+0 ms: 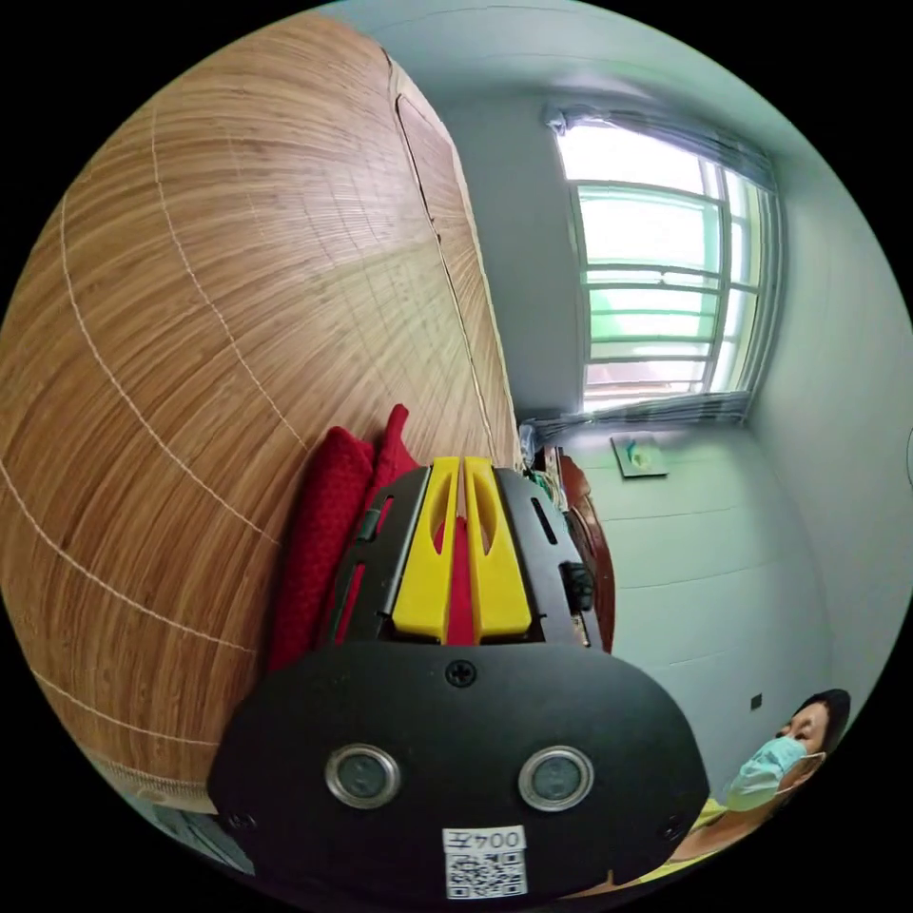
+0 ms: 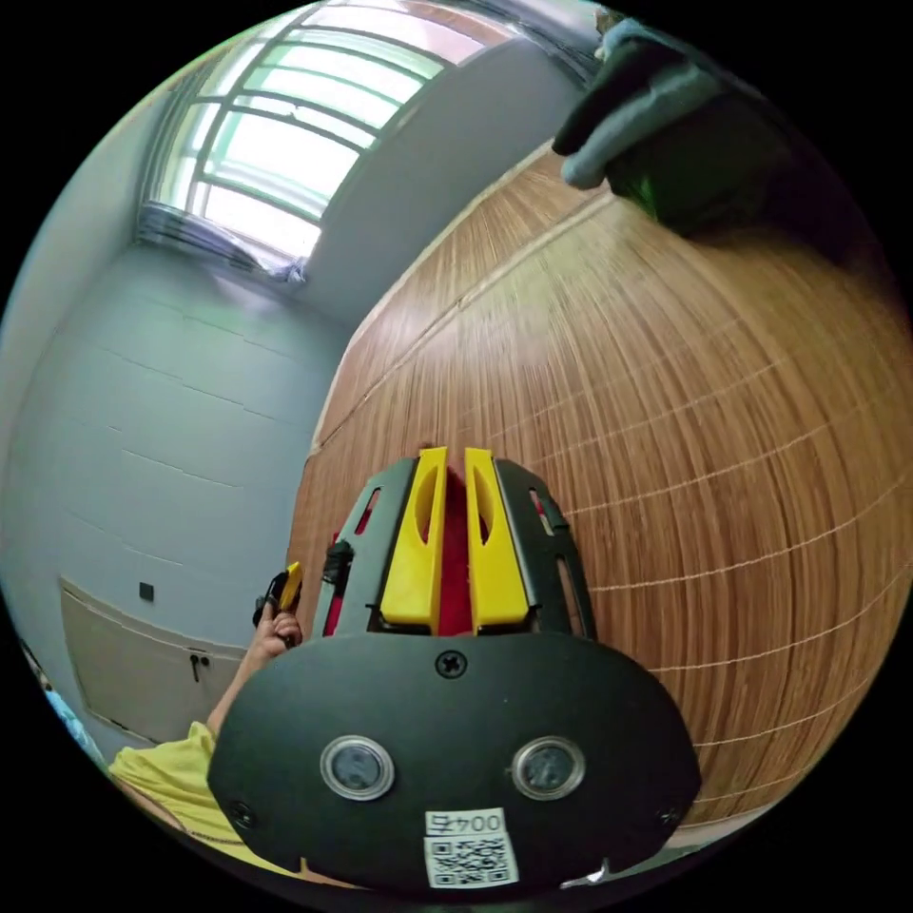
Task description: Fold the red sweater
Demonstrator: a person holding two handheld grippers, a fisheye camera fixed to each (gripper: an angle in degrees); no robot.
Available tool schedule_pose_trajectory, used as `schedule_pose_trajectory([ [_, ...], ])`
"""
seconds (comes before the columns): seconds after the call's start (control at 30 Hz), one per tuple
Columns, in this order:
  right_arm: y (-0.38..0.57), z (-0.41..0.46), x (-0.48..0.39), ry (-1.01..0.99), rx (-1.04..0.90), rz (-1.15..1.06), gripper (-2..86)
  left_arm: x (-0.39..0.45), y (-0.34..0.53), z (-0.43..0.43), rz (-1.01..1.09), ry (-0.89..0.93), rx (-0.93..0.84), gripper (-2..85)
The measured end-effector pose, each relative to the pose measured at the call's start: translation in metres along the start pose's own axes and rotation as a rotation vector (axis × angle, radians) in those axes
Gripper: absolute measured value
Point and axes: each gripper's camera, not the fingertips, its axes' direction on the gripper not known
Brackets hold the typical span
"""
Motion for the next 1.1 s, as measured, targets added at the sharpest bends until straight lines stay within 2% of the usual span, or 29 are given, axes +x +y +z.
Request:
schedule_pose_trajectory([
  [0.2, 0.034, -0.045, -0.047, 0.001, -0.06, -0.133, 6.5, 0.052, 0.053, -0.027, 0.258, -0.116, -0.062, 1.0],
  [0.37, 0.154, -0.046, -0.126, 0.198, -0.184, -0.415, 8.1, 0.067, 0.129, -0.055, 0.418, -0.311, -0.127, 2.6],
  [0.47, 0.205, -0.037, -0.147, 0.341, -0.179, -0.512, 9.0, 0.065, 0.163, -0.071, 0.448, -0.364, -0.097, 4.3],
  [0.67, 0.223, -0.048, -0.122, 0.341, -0.151, -0.36, 12.0, 0.045, 0.192, -0.069, 0.37, -0.4, -0.108, 14.1],
  [0.73, 0.23, -0.053, -0.127, 0.324, -0.139, -0.375, 13.1, 0.04, 0.195, -0.061, 0.352, -0.401, -0.127, 15.5],
  [0.8, 0.239, -0.048, -0.143, 0.379, -0.153, -0.432, 13.4, 0.04, 0.196, -0.049, 0.365, -0.416, -0.149, 14.9],
  [0.87, 0.25, -0.028, -0.16, 0.451, -0.227, -0.505, 13.5, 0.047, 0.193, -0.033, 0.403, -0.515, -0.191, 10.5],
  [0.93, 0.254, -0.015, -0.165, 0.511, -0.247, -0.514, 13.4, 0.053, 0.189, -0.024, 0.431, -0.553, -0.212, 9.1],
  [1.1, 0.228, -0.009, -0.167, 0.505, -0.201, -0.447, 12.9, 0.053, 0.16, -0.013, 0.448, -0.568, -0.203, 8.1],
])
